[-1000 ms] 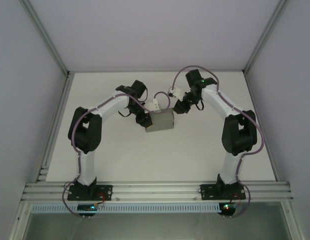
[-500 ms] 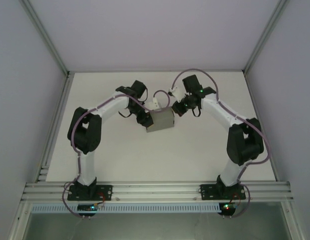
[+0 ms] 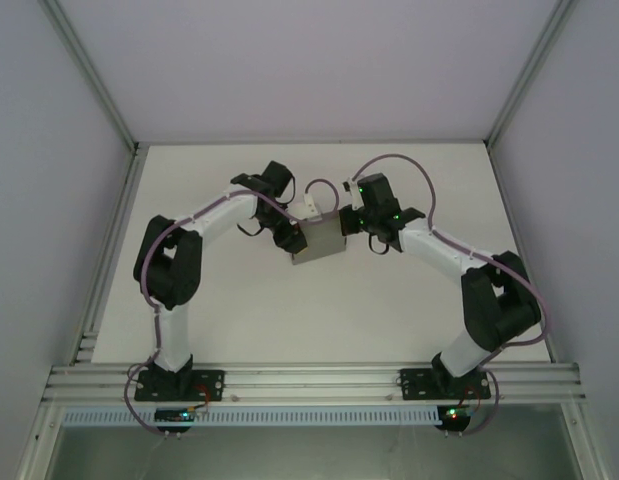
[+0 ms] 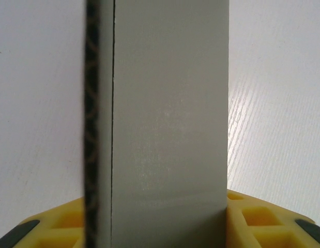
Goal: Assemble paper box
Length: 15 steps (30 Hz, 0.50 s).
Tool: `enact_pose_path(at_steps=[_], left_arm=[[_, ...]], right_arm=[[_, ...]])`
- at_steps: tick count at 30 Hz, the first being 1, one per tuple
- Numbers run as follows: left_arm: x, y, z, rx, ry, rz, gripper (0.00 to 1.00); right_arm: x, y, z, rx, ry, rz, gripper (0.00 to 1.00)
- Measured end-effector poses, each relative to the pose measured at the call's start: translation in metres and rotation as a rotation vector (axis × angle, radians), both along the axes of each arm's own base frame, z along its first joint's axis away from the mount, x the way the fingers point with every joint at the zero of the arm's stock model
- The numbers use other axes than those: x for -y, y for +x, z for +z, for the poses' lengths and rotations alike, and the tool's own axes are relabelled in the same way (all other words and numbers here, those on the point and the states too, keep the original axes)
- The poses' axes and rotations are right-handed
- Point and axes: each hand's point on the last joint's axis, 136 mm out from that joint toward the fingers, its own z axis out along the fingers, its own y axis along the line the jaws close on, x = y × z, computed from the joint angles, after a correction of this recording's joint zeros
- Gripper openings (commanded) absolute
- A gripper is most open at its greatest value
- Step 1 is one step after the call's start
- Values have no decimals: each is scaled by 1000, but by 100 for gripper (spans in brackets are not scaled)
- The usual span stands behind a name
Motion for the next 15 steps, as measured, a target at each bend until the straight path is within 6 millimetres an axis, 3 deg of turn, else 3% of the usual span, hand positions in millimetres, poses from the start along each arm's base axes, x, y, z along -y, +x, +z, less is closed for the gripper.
enact_pose_path(at_steps=[15], left_arm=[[-1, 1, 1, 1, 6, 7, 35]], right_arm=[[-1, -4, -3, 55, 83, -49, 0]])
